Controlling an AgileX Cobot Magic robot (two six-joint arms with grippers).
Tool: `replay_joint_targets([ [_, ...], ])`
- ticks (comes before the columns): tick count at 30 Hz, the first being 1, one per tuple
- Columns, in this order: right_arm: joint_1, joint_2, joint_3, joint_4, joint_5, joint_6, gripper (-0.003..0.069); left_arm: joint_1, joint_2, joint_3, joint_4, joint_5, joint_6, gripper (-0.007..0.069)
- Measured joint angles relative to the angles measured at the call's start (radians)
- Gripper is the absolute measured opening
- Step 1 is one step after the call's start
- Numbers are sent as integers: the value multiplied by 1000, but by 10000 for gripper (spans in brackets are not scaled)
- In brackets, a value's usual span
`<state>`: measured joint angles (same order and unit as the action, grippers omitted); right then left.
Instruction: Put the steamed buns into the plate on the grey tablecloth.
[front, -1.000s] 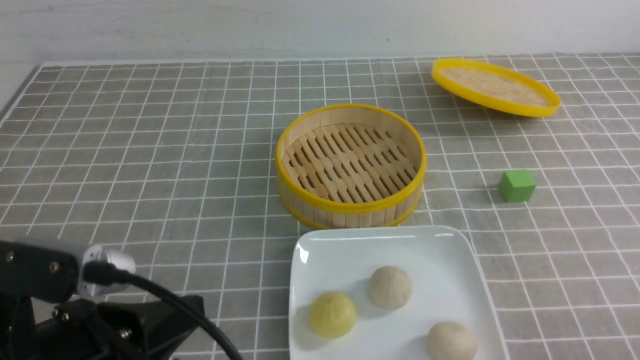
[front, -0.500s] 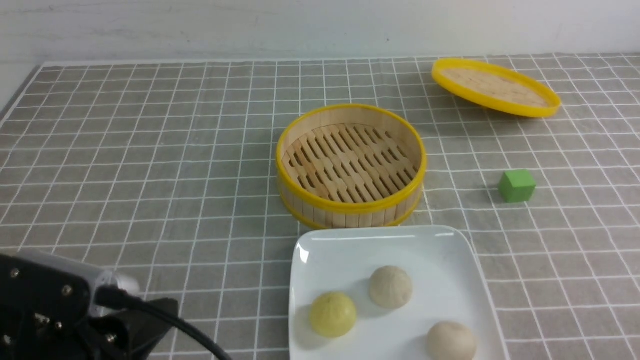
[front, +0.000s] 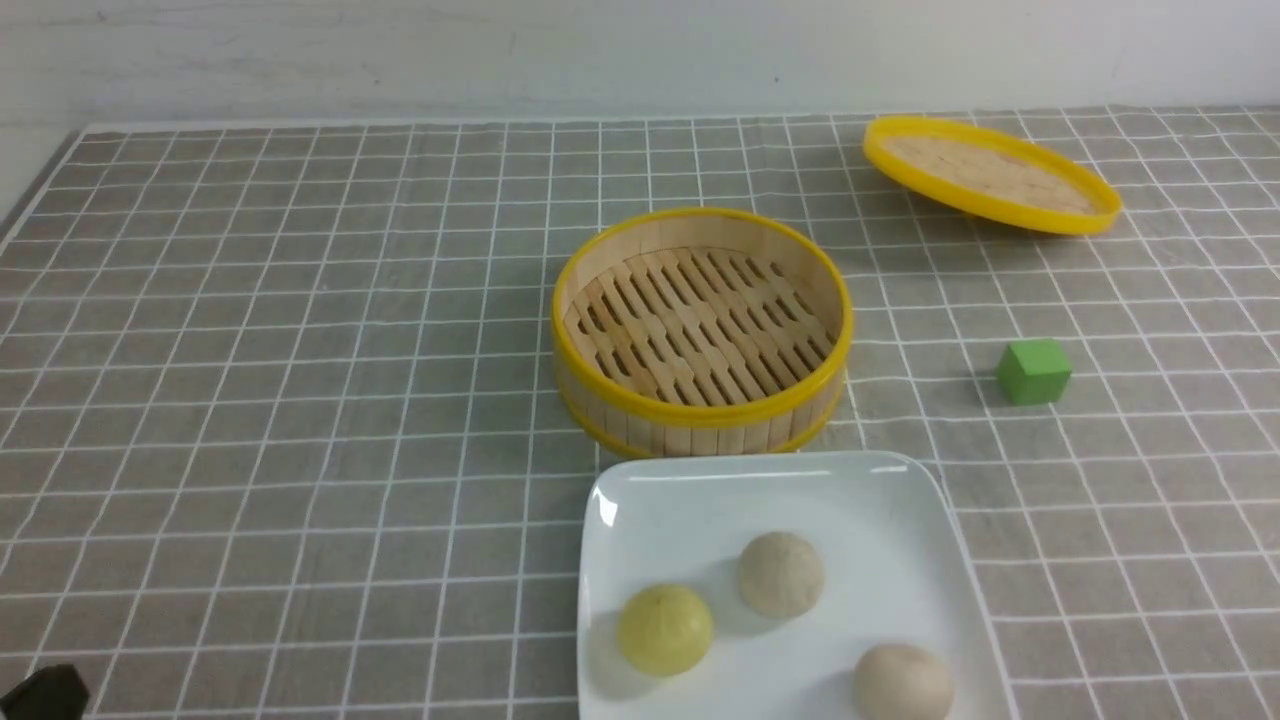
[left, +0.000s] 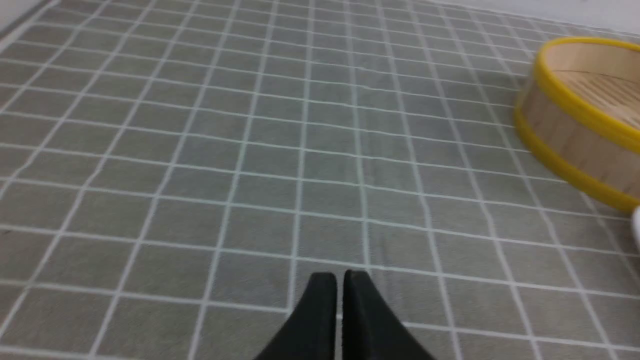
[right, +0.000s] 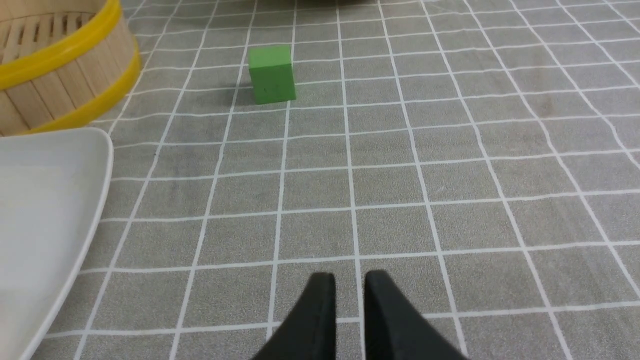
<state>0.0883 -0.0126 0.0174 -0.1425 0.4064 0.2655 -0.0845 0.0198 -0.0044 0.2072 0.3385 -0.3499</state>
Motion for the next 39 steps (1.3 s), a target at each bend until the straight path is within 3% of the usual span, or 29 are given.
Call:
replay_joint_targets([
  [8,0,0,0,-1,0,1,115,68,-32,24,-32,59,92,52],
  [39,0,0,0,-1,0,1,149,118,-32,24,-35,57,98,72],
])
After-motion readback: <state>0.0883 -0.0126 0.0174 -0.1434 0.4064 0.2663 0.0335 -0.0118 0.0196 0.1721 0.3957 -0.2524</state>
